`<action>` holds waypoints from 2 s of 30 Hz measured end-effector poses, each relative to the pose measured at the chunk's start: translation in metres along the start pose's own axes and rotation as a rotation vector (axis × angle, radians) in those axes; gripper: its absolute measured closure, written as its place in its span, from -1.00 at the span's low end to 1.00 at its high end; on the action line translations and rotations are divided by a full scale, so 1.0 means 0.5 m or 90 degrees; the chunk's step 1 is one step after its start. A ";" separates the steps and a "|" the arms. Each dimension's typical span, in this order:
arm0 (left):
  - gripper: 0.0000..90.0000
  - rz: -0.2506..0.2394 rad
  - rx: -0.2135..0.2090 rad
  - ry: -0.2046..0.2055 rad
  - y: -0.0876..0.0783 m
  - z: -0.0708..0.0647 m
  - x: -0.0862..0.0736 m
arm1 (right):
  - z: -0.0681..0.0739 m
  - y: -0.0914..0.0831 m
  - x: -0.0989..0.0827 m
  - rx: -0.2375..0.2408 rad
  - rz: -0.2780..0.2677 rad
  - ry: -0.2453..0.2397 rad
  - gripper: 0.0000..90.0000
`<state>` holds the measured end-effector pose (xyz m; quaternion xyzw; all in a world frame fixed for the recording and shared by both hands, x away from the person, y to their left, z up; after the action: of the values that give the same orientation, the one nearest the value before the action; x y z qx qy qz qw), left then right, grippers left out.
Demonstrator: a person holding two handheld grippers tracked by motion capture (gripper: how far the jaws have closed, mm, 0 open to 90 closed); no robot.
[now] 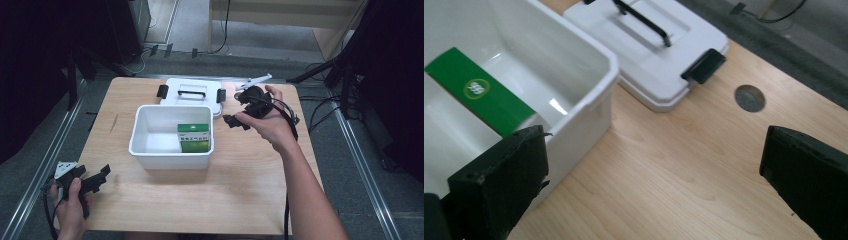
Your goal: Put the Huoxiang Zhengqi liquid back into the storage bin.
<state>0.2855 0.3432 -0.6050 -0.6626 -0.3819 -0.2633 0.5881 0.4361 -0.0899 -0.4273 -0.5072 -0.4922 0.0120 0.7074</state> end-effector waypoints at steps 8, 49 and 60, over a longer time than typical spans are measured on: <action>-0.80 0.002 0.000 0.001 0.000 0.000 -0.001 | -0.048 -0.030 -0.069 -0.058 -0.049 0.038 -1.00; -0.80 -0.001 -0.008 -0.006 -0.002 0.000 -0.001 | -0.153 -0.074 -0.436 -0.134 -0.135 0.198 -1.00; -0.80 -0.003 -0.008 -0.007 -0.002 0.001 0.000 | -0.164 -0.104 -0.509 -0.146 -0.162 0.228 -1.00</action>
<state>0.2845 0.3436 -0.6045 -0.6670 -0.3852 -0.2633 0.5809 0.3378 -0.3042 -0.5634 -0.5124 -0.4171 -0.2229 0.7168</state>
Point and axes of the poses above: each handheld gripper's, and its own axes: y roughly forward along the jaws, x roughly out of its top, z roughly to its left, the point moved 9 cm from there along y, roughly forward along the jaws, and after that the axes turned 5 degrees about x, right-handed, at the moved point
